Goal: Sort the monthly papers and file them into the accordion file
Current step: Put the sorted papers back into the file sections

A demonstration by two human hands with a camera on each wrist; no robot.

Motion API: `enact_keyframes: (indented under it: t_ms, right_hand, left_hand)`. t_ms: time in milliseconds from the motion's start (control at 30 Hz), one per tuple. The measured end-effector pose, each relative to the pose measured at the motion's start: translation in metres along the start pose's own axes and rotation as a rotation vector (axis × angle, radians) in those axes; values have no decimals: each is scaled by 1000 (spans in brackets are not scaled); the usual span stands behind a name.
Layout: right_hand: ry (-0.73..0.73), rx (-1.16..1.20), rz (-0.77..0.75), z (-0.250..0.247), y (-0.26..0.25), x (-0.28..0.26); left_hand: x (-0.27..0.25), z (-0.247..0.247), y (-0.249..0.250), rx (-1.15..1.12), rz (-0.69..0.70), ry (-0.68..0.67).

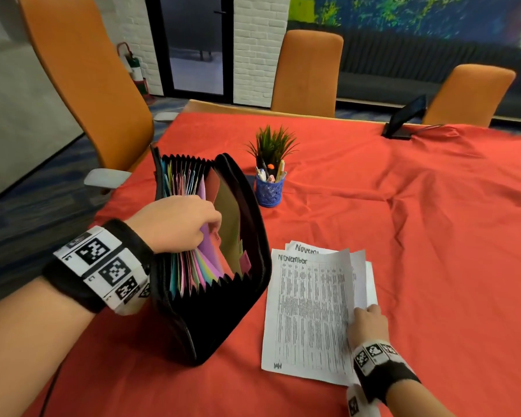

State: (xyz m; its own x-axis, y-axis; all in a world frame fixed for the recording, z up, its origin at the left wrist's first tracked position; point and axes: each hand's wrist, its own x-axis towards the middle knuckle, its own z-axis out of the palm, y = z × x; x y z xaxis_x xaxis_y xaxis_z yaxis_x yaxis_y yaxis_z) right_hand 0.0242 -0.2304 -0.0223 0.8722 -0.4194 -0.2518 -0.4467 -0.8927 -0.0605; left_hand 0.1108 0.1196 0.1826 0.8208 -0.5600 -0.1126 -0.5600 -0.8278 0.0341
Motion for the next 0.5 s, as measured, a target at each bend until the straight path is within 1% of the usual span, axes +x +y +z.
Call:
enact_keyframes:
  t_ms: [100,167,233,267,333,367,400,433,500]
  right_hand:
    - [38,-20,-98,5,-6,-9]
    - [34,79,-103,5,-5,-13]
    - [34,314,-21,2,0,-13]
    - [40,491,69,0,6,-13]
    - [49,753,240,-8,17,-13]
    - [40,847,292,-12,25,-13]
    - [26,914,292,-19,30,-17]
    - [1,936,259,-21,34,-20]
    - [0,761,134,-26,41,-20]
  left_hand:
    - [-1,0,0,6,1,-1]
    - [-4,-1,-1,-4,-12,10]
    - [-6,-1,-3,-17,-32,23]
    - [-8,-1,-4,-24,-44,31]
    - [-11,0,-6,-39,-64,47]
    - [-13,0,-7,-48,-69,54]
    - [-14,0,-7,-57,-74,61]
    - [-14,0,-7,-62,-80,71]
    - [-14,2,-8,-25,-92,110]
